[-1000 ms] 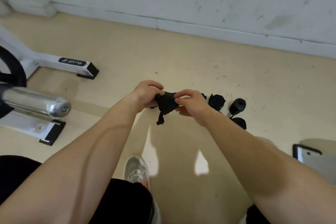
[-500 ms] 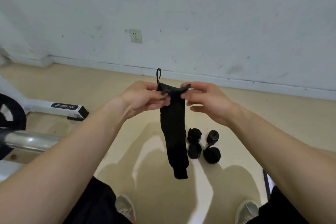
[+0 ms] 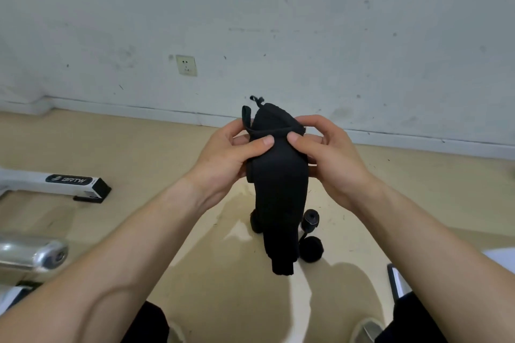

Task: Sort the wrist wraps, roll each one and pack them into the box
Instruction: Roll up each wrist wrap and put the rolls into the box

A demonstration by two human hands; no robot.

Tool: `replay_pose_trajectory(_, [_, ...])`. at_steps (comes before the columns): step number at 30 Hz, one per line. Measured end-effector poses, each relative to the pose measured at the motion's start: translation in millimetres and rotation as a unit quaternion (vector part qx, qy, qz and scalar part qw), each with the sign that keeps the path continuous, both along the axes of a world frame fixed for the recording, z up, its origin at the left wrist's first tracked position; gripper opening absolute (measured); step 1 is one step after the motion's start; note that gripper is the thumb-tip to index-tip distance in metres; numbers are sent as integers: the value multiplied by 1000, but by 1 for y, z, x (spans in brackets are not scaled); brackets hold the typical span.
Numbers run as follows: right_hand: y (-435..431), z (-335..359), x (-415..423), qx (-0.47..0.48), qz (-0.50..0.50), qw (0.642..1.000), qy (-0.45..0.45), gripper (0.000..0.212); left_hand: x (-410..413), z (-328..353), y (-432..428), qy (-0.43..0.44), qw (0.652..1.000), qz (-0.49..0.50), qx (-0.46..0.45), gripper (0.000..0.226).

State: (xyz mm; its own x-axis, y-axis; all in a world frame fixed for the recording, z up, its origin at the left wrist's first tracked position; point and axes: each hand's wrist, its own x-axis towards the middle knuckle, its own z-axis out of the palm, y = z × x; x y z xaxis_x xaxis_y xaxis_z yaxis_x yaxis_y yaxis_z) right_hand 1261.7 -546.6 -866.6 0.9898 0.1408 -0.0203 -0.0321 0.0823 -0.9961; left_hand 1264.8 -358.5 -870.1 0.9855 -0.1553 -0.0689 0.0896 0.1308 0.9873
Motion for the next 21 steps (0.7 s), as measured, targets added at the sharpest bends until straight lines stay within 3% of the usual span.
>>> replay_pose_trajectory(7, [1, -2, 14, 66, 19, 997, 20, 19, 10, -3, 1, 6, 998, -33, -57, 33])
replay_pose_trajectory(13, [4, -4, 21, 176, 88, 977, 87, 27, 17, -1, 8, 24, 993, -49, -103, 25])
replay_pose_trajectory(15, [2, -5, 22, 193, 114, 969, 100, 25, 18, 1, 11, 37, 989, -84, -117, 34])
replay_pose_trajectory(18, [-1, -6, 22, 195, 157, 962, 108, 22, 16, 6, 15, 41, 987, -117, -101, 27])
replay_pose_trajectory(21, [-2, -5, 21, 179, 168, 962, 122, 23, 13, 10, 14, 23, 993, -107, -46, 51])
